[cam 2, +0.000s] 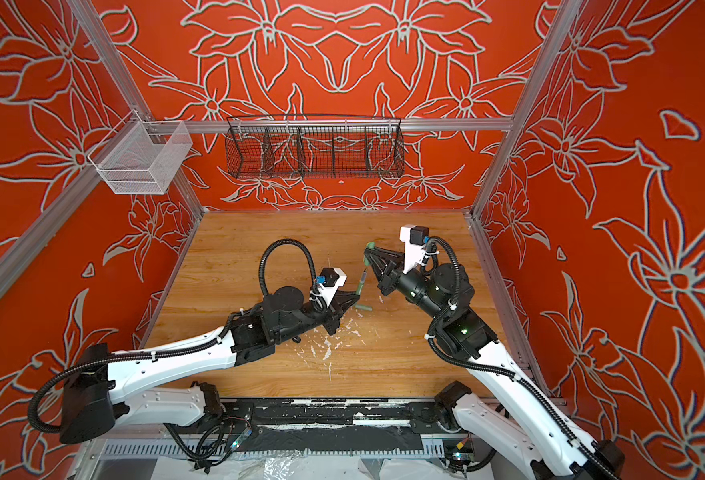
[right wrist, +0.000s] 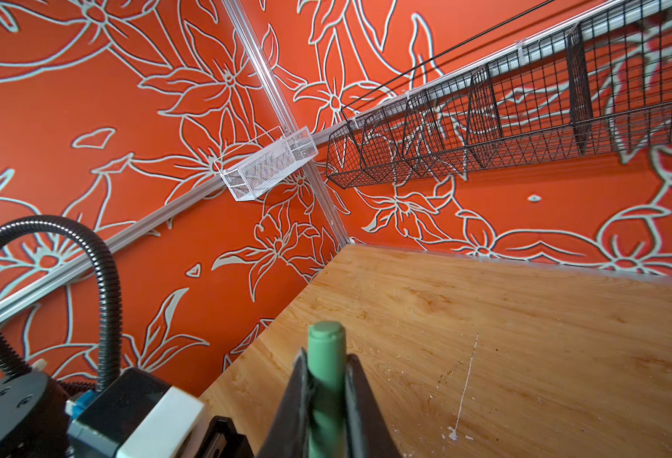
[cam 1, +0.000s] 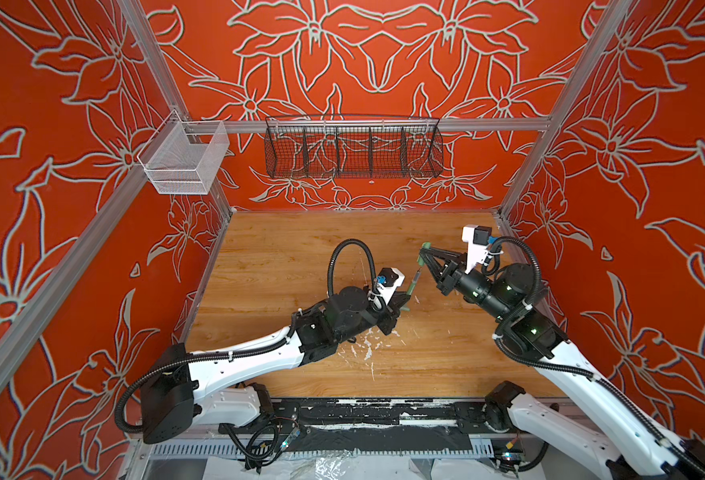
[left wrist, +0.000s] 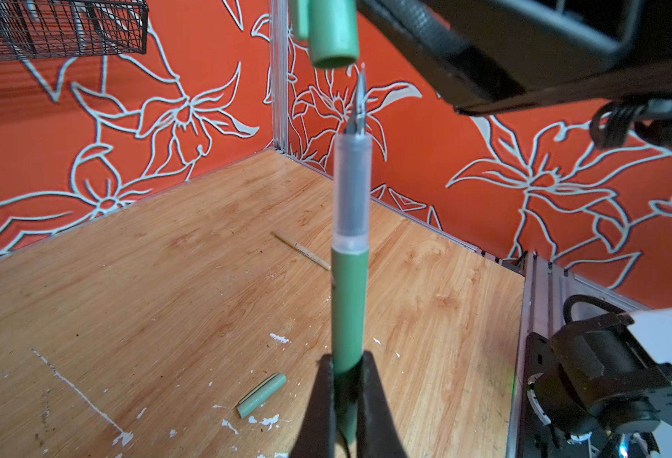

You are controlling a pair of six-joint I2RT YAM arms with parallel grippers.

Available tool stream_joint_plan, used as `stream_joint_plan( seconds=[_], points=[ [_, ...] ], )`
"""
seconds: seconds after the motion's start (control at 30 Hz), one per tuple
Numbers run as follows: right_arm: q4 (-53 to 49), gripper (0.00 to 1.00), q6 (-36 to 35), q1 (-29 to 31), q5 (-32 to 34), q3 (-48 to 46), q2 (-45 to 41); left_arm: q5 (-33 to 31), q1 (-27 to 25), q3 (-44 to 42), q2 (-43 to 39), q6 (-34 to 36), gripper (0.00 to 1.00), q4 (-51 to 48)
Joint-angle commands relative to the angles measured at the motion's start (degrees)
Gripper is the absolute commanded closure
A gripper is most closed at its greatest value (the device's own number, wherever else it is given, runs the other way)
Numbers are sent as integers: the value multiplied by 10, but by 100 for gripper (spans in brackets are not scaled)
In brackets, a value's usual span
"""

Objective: Insert the pens into the pen caps

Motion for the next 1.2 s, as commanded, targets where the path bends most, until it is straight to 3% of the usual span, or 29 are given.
stream_joint_plan(
  seconds=[0.0, 1.17],
  points=[
    [20, 100, 5, 3, -18, 17, -3, 5, -1, 19, 5, 7, 100, 4],
    [-14, 100, 30, 3, -30, -11, -27, -15, 0, 18, 5, 1, 100, 6]
  ],
)
